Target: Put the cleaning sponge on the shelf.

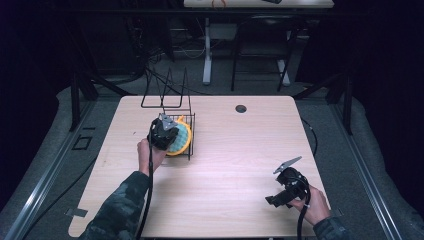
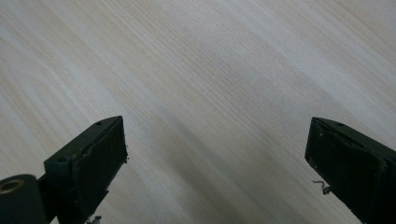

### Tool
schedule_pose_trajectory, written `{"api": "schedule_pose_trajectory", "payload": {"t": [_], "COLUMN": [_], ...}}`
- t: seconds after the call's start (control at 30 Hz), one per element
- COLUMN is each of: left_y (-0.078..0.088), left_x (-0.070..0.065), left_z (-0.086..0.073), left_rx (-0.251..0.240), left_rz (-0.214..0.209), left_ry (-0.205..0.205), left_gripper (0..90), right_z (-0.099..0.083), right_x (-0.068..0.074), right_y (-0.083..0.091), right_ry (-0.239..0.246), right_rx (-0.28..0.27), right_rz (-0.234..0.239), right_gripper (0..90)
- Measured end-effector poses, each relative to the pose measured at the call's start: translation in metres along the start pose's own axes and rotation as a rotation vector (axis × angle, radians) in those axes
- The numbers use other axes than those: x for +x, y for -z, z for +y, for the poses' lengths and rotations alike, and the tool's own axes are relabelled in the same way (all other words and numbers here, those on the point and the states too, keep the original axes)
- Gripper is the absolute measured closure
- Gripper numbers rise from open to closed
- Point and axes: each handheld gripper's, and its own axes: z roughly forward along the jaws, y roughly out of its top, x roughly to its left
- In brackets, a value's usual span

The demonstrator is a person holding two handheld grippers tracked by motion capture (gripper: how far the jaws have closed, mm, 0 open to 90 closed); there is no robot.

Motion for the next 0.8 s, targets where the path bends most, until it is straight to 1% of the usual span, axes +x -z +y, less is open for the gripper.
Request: {"api": "schedule_pose_trajectory", "payload": {"t": [0.03, 0.07, 0.1, 0.17, 0.27, 0.3, 0.4, 0.43, 0.53, 0.7, 0.8], "left_y": [-0.002, -0.003, -0.004, -0.008, -0.012, -0.014, -0.017, -0.019, -0.024, -0.029, -0.029], "left_x": [0.0, 0.001, 0.002, 0.002, 0.004, 0.003, 0.003, 0.002, 0.001, 0.001, 0.003], "left_z": [0.0, -0.001, -0.001, -0.002, -0.002, -0.002, -0.001, 0.0, 0.001, -0.002, -0.002], "left_rx": [0.003, 0.013, 0.023, 0.016, 0.034, 0.028, 0.035, 0.034, 0.058, 0.098, 0.098], "left_rz": [-0.001, -0.001, -0.003, 0.003, 0.0, 0.004, 0.003, 0.002, -0.005, -0.017, -0.019], "left_ry": [0.007, 0.001, 0.005, 0.019, 0.015, 0.023, 0.02, 0.028, 0.023, 0.028, 0.039], "left_gripper": [89.4, 89.4, 89.4, 89.4, 89.4, 89.4, 89.3, 89.3, 89.3, 88.8, 87.2], "right_z": [0.0, 0.0, 0.0, 0.0, 0.0, 0.0, 0.0, 0.0, 0.0, -0.001, -0.001], "right_x": [0.0, 0.0, 0.0, -0.001, 0.0, 0.0, -0.001, -0.001, -0.001, -0.002, -0.001], "right_y": [0.0, 0.0, 0.0, 0.0, 0.0, 0.0, 0.0, 0.0, 0.0, 0.0, 0.001], "right_ry": [0.0, 0.001, -0.001, -0.001, 0.001, 0.001, 0.002, 0.002, 0.002, 0.003, 0.005], "right_rx": [0.0, -0.001, -0.001, -0.005, -0.002, -0.003, -0.003, -0.003, -0.009, -0.009, -0.011], "right_rz": [0.0, 0.001, 0.0, 0.001, 0.002, 0.002, 0.002, 0.004, 0.003, 0.003, 0.004], "right_gripper": [4.8, 4.8, 4.8, 4.8, 4.8, 4.8, 4.8, 4.8, 4.8, 4.8, 4.8]}}
